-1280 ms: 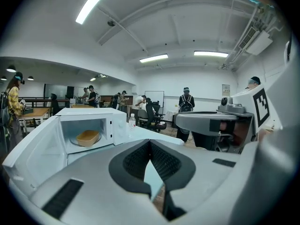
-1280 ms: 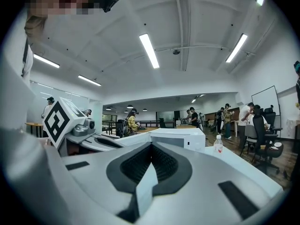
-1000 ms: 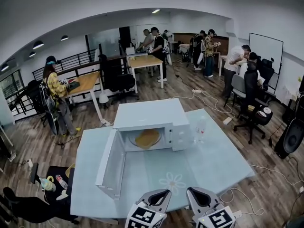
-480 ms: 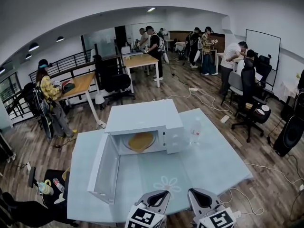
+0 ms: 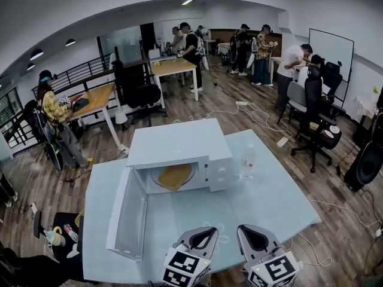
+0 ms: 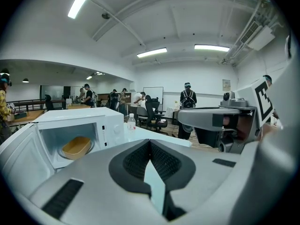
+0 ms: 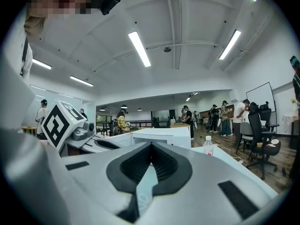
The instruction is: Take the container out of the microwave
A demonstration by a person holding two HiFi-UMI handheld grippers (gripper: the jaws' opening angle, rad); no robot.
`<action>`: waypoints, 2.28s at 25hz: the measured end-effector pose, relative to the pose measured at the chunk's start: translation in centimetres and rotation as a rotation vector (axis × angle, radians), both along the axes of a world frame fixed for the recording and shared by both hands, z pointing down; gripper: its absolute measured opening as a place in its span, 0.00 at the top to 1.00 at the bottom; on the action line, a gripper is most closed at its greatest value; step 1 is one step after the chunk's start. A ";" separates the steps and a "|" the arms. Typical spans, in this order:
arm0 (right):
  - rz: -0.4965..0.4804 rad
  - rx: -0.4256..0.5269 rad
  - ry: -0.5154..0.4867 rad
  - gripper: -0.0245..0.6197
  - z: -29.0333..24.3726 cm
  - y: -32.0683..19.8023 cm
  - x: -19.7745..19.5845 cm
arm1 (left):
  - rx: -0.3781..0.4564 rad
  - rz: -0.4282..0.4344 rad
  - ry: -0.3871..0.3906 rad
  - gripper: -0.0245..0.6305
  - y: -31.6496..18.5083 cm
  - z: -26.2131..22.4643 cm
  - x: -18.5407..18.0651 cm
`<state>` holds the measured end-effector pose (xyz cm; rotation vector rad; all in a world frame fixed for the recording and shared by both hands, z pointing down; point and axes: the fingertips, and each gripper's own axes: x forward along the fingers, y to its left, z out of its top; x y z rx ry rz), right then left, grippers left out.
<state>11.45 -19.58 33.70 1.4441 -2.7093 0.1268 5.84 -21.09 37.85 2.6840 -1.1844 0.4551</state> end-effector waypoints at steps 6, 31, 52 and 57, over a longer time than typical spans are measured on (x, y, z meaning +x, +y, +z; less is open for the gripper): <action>-0.033 -0.016 0.007 0.95 -0.2 -4.7 -3.0 | -0.003 -0.034 0.015 0.94 -4.6 0.0 -2.6; -0.217 -0.204 0.072 0.95 6.8 -15.6 -13.5 | -0.075 -0.157 0.023 0.94 -15.4 5.1 -10.6; -0.280 -0.340 0.082 0.95 12.1 -20.3 -14.0 | -0.150 -0.247 -0.093 0.94 -21.3 10.4 -13.2; -0.262 -0.374 0.069 0.95 13.1 -21.0 -13.8 | -0.149 -0.266 -0.141 0.81 -22.4 11.5 -13.6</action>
